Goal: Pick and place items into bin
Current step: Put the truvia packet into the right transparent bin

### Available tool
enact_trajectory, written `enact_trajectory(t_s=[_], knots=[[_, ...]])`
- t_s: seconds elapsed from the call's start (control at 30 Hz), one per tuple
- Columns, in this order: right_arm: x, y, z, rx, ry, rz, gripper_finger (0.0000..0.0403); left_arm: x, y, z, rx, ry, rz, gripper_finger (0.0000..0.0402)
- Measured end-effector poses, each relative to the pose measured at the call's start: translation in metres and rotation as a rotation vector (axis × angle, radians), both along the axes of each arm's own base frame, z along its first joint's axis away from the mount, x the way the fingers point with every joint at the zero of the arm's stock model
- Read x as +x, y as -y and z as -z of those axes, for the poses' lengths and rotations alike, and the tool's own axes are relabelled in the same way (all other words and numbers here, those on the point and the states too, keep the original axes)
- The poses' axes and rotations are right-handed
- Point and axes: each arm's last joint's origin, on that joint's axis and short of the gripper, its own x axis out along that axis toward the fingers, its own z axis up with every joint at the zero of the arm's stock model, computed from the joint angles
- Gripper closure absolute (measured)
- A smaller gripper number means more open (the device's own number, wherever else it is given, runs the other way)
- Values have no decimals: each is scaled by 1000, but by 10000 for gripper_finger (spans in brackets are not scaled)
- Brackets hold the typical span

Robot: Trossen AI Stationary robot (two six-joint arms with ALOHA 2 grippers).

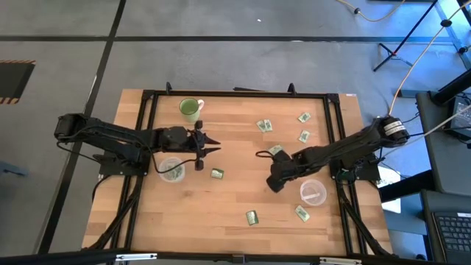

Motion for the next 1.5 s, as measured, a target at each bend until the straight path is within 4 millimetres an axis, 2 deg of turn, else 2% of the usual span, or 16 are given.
enact_trajectory(t_s=[0.13,0.57,0.7,1.17,1.5], knots=[[-2,1,18,-8,-36,11,187,-2,0,5,-15,-48,-5,325],[16,-5,55,-31,-82,8,189,-4,0,10,-59,-105,-20,325],[17,-5,54,-33,-116,8,212,-4,0,11,-59,-107,-20,325],[18,-5,51,-37,-147,3,337,-4,0,10,-59,-107,-20,325],[16,-5,41,0,-111,-4,371,-4,0,11,-59,-107,-20,325]])
